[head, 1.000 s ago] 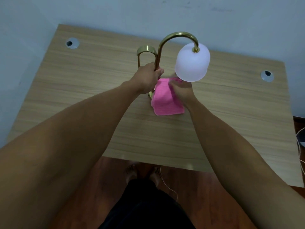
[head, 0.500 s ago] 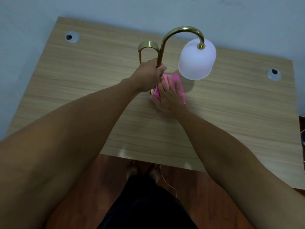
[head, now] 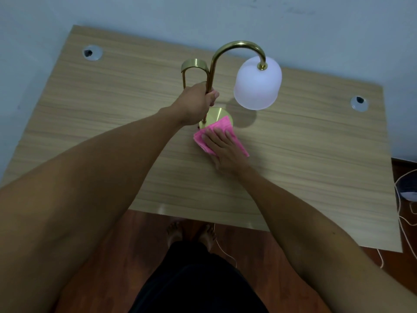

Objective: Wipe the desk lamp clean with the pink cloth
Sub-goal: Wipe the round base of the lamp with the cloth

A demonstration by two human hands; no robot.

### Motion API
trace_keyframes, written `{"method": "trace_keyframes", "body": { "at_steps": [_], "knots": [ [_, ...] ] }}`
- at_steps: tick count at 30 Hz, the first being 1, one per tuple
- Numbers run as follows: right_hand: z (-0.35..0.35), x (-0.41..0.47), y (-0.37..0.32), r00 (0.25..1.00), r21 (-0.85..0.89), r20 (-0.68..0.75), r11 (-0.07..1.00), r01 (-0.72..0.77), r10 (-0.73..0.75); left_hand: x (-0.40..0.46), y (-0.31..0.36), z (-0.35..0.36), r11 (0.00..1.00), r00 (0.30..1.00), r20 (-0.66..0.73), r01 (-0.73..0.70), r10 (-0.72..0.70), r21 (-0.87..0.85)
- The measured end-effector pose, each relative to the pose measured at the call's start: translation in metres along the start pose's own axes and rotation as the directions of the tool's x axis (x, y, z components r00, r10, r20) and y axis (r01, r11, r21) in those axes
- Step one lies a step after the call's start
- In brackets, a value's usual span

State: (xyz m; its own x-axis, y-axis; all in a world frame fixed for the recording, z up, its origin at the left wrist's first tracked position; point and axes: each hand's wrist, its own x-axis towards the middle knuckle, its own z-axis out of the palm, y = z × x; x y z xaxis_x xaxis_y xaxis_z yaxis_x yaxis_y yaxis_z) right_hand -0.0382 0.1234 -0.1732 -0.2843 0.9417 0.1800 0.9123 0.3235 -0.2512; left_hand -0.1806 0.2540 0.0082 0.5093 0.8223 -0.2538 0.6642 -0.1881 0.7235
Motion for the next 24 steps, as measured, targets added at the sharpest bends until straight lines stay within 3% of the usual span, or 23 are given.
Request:
{"method": "trace_keyframes", "body": {
  "at_steps": [2, 4, 6, 7, 8, 11, 13, 14, 16, 19, 24],
  "knots": [
    [-0.011, -0.013, 0.008, 1.000, 0.101, -0.018, 0.995, 0.011, -0.009, 0.001, -0.001, 0.000, 1.000, 1.000, 0.001, 0.006, -0.006, -0.001],
    [-0.030, -0.022, 0.008, 0.971, 0.293, -0.050, 0.933, -0.209, 0.233, 0.003, -0.002, 0.001, 1.000, 1.000, 0.003, 0.008, -0.008, -0.001],
    [-0.052, -0.009, 0.005, 0.805, 0.506, -0.040, 0.707, -0.495, 0.592, 0.003, -0.002, 0.001, 1.000, 1.000, -0.001, 0.008, -0.008, -0.004],
    [-0.059, 0.004, 0.006, 0.725, 0.577, -0.013, 0.597, -0.557, 0.689, 0.004, -0.002, 0.002, 1.000, 1.000, 0.000, 0.007, -0.007, -0.004],
    [-0.067, 0.020, 0.006, 0.705, 0.612, 0.012, 0.552, -0.566, 0.709, 0.003, -0.001, 0.002, 1.000, 1.000, 0.001, 0.006, -0.006, -0.001],
    [-0.076, 0.061, 0.004, 0.853, 0.546, 0.160, 0.675, -0.496, 0.497, 0.003, 0.001, 0.001, 1.000, 1.000, -0.004, -0.004, 0.004, 0.021],
    [-0.058, 0.066, 0.003, 0.868, 0.284, 0.267, 0.827, -0.486, 0.418, 0.002, 0.002, 0.001, 1.000, 1.000, -0.008, -0.008, 0.008, 0.027],
    [-0.043, 0.060, 0.002, 0.877, 0.111, 0.251, 0.888, -0.446, 0.409, 0.002, 0.001, 0.001, 1.000, 1.000, -0.009, -0.006, 0.006, 0.027],
    [-0.020, 0.043, -0.014, 0.895, -0.138, 0.122, 0.900, -0.414, 0.430, 0.002, 0.000, 0.002, 1.000, 1.000, -0.012, -0.002, 0.002, 0.016],
    [0.005, 0.024, -0.054, 0.860, -0.114, -0.031, 0.853, -0.509, 0.509, 0.001, 0.000, 0.001, 1.000, 1.000, -0.008, -0.007, 0.007, 0.004],
    [0.013, 0.031, -0.075, 0.858, -0.080, -0.015, 0.855, -0.512, 0.513, 0.001, 0.000, 0.001, 1.000, 1.000, 0.005, -0.020, 0.020, -0.003]
  ]
}}
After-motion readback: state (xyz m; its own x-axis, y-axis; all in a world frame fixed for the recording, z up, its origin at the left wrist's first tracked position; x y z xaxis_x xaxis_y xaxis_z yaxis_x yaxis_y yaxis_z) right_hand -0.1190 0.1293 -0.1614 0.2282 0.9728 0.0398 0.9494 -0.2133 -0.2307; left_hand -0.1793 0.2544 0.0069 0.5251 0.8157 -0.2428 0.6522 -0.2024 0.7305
